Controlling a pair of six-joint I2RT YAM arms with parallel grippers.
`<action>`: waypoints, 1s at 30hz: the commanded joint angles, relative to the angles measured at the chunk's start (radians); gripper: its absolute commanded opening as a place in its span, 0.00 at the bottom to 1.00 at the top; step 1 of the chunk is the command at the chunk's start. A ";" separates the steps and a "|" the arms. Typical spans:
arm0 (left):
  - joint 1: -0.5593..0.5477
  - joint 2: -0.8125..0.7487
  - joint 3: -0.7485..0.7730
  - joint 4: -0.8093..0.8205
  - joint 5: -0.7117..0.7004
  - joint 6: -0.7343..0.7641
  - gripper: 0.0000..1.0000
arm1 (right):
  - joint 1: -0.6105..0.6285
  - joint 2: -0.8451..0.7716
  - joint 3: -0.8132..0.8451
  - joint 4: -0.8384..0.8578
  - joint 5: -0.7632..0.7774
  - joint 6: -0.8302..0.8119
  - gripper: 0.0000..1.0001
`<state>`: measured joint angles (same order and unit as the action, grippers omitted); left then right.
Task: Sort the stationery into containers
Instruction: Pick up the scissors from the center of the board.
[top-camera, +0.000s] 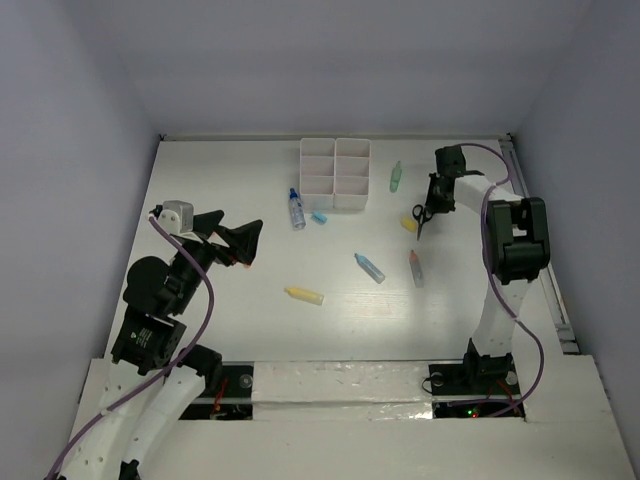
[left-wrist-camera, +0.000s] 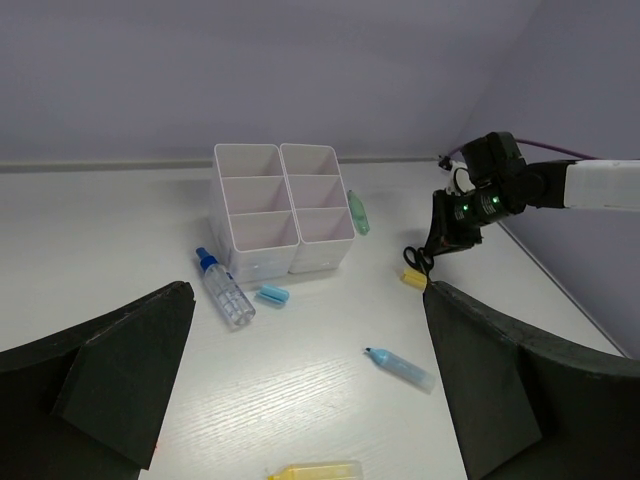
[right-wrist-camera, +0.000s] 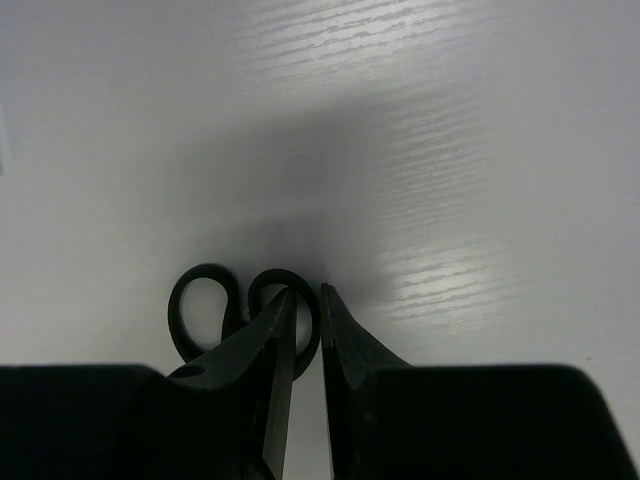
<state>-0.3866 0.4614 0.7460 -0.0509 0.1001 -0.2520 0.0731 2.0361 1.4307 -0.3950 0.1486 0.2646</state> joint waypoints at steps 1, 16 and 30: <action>-0.006 -0.009 0.032 0.034 -0.003 0.008 0.99 | 0.001 0.068 0.068 -0.067 0.005 -0.045 0.21; -0.006 0.000 0.030 0.036 0.001 0.008 0.99 | 0.001 0.018 0.066 -0.057 0.083 -0.125 0.01; -0.006 0.010 0.029 0.034 -0.005 0.008 0.99 | 0.158 -0.330 -0.045 0.218 0.121 -0.162 0.00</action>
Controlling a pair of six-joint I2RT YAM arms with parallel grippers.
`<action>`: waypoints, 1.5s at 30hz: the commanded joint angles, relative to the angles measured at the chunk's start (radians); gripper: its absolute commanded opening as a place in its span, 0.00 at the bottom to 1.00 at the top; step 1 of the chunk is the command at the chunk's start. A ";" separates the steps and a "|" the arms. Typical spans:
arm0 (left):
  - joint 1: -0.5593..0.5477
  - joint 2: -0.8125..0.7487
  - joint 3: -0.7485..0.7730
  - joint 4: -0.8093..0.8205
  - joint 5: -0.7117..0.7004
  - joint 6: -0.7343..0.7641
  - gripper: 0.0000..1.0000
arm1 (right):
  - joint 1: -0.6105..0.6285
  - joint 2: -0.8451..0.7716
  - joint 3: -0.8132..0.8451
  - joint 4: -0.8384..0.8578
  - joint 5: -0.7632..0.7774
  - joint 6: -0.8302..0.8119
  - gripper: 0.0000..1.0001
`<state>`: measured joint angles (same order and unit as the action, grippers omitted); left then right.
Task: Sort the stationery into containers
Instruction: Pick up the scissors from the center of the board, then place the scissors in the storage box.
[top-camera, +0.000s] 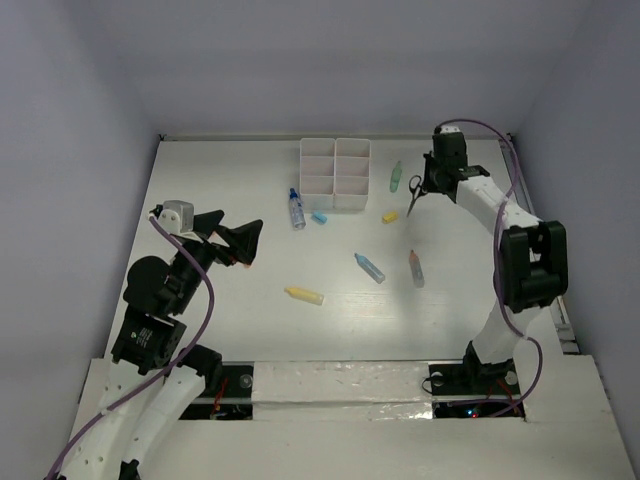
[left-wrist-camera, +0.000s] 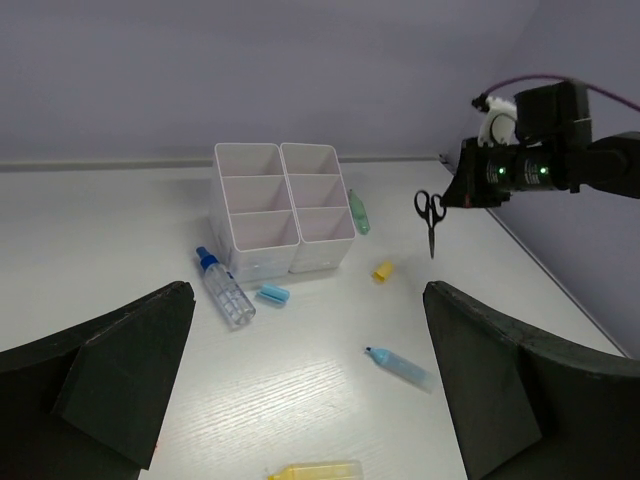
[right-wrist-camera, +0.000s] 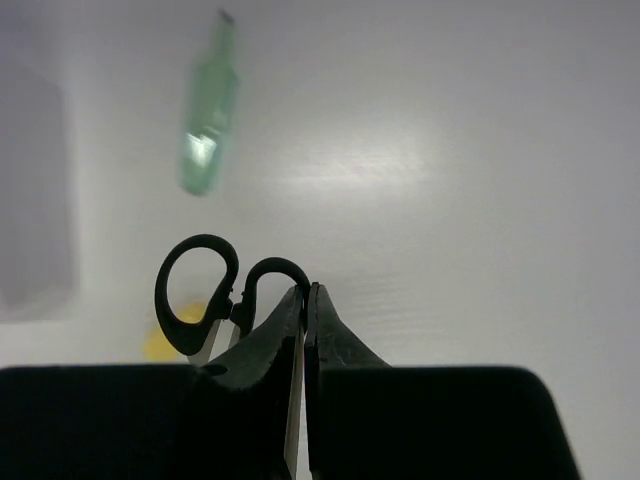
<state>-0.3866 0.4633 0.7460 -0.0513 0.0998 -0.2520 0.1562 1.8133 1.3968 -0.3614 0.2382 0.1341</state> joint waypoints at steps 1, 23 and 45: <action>-0.006 0.008 0.030 0.033 -0.006 0.010 0.99 | 0.118 -0.121 -0.018 0.223 0.041 -0.037 0.00; 0.012 0.044 0.027 0.030 -0.028 0.013 0.99 | 0.522 0.340 0.321 1.041 0.274 -0.599 0.00; 0.031 0.063 0.026 0.034 -0.003 0.011 0.99 | 0.522 0.474 0.337 1.159 0.277 -0.631 0.07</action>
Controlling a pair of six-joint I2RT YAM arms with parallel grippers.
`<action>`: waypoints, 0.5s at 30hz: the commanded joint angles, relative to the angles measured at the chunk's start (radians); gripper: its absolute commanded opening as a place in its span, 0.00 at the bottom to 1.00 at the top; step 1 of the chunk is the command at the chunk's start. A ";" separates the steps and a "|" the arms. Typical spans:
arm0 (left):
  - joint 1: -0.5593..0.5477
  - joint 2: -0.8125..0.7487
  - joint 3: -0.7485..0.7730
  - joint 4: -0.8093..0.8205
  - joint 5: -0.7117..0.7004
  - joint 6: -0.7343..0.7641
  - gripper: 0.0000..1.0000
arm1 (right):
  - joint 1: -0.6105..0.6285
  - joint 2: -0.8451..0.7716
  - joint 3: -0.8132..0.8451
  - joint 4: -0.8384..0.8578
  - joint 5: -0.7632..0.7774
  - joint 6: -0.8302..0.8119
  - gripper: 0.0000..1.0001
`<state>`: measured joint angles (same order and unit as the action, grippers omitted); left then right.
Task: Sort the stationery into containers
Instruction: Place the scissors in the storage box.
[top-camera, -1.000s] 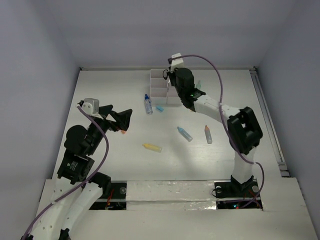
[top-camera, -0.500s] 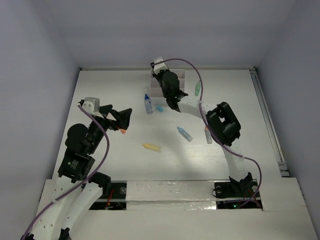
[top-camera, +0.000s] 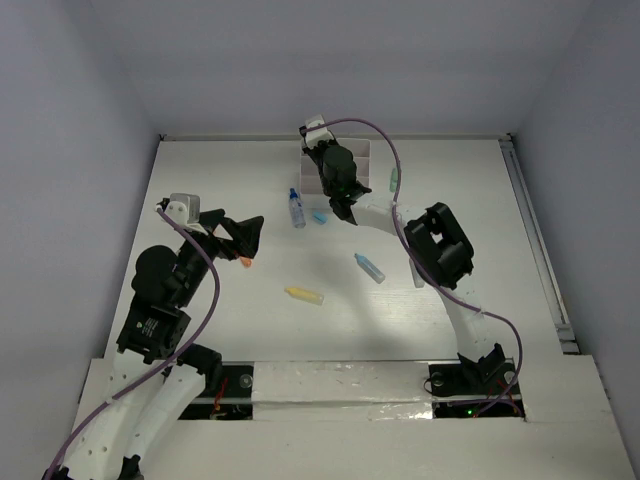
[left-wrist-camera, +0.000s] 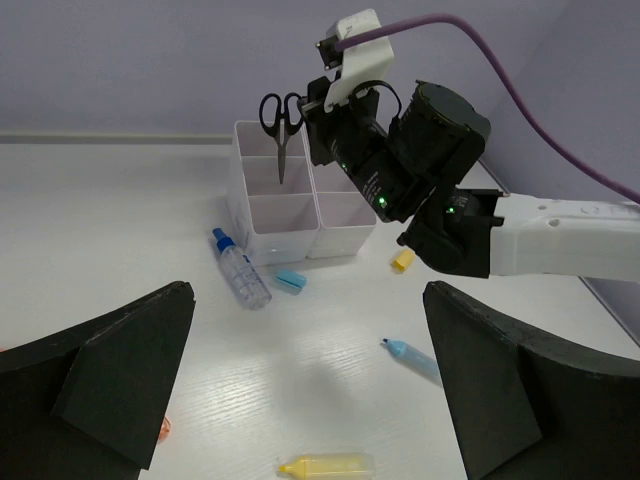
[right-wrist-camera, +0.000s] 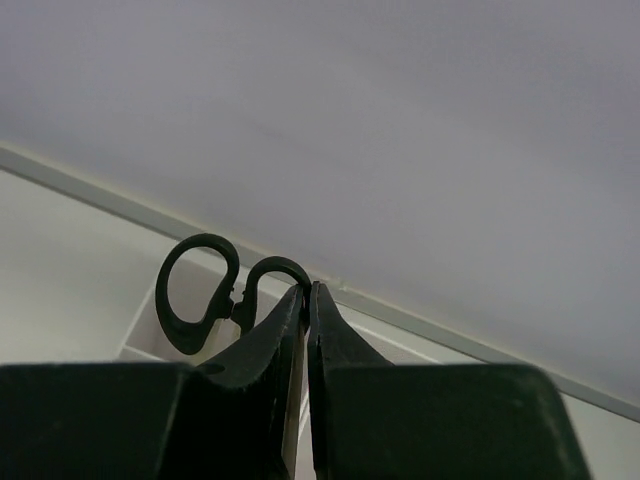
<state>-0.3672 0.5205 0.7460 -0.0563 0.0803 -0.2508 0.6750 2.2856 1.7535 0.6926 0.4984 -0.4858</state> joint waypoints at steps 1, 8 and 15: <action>0.011 0.006 0.026 0.039 0.016 0.010 0.99 | 0.003 0.002 -0.025 0.105 0.014 -0.014 0.10; 0.011 0.006 0.026 0.041 0.019 0.008 0.99 | 0.003 -0.012 -0.011 0.058 0.012 -0.016 0.40; 0.020 0.010 0.024 0.039 0.015 0.010 0.99 | 0.003 -0.167 -0.092 -0.050 -0.038 0.075 0.53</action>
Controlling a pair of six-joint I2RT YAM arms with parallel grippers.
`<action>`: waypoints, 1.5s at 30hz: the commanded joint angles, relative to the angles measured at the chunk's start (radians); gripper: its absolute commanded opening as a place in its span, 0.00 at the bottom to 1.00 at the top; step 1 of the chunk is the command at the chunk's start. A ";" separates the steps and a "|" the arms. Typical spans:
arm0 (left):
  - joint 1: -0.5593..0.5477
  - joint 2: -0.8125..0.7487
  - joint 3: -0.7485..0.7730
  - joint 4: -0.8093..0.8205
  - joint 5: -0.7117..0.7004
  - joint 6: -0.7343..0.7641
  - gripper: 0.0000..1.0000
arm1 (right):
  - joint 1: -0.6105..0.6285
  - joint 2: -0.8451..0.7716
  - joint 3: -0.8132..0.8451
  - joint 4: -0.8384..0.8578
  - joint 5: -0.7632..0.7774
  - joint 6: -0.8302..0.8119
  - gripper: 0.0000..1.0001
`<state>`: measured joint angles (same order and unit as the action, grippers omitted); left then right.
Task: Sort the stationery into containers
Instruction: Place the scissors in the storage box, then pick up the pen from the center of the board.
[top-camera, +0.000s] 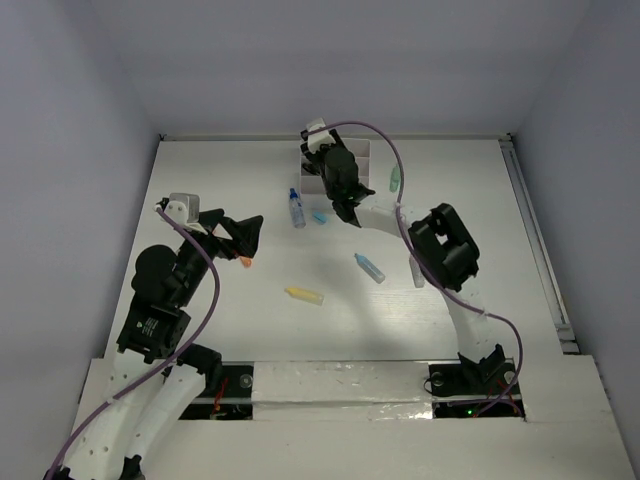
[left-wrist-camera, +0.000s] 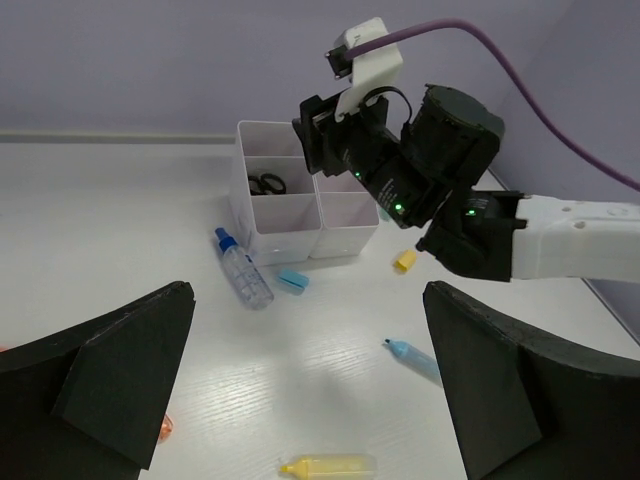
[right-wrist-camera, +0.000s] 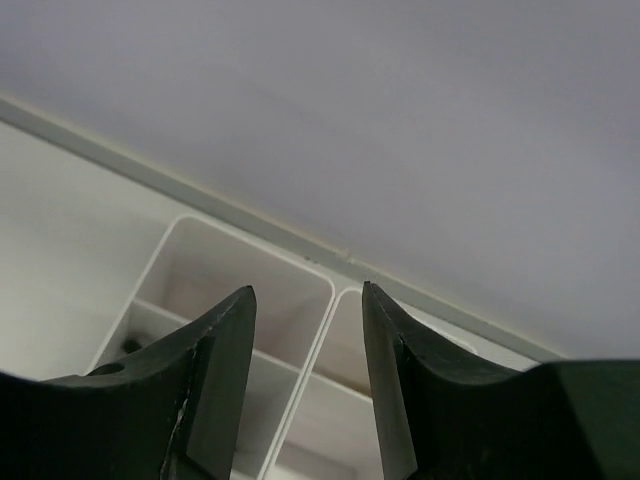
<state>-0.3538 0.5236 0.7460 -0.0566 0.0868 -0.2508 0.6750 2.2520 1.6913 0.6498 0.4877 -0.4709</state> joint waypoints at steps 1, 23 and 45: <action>0.007 0.007 0.026 0.040 0.007 0.010 0.99 | 0.003 -0.190 -0.045 -0.057 -0.043 0.075 0.53; 0.026 -0.046 0.010 0.021 -0.303 -0.038 0.99 | 0.044 -0.756 -0.578 -0.645 -0.681 0.630 0.04; 0.055 0.141 0.070 -0.077 -0.369 -0.079 0.99 | 0.196 -0.637 -0.588 -0.610 -0.690 0.634 0.49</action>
<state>-0.3210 0.6754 0.8154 -0.1654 -0.3111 -0.3115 0.8635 1.5883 1.0901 -0.0006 -0.1806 0.1627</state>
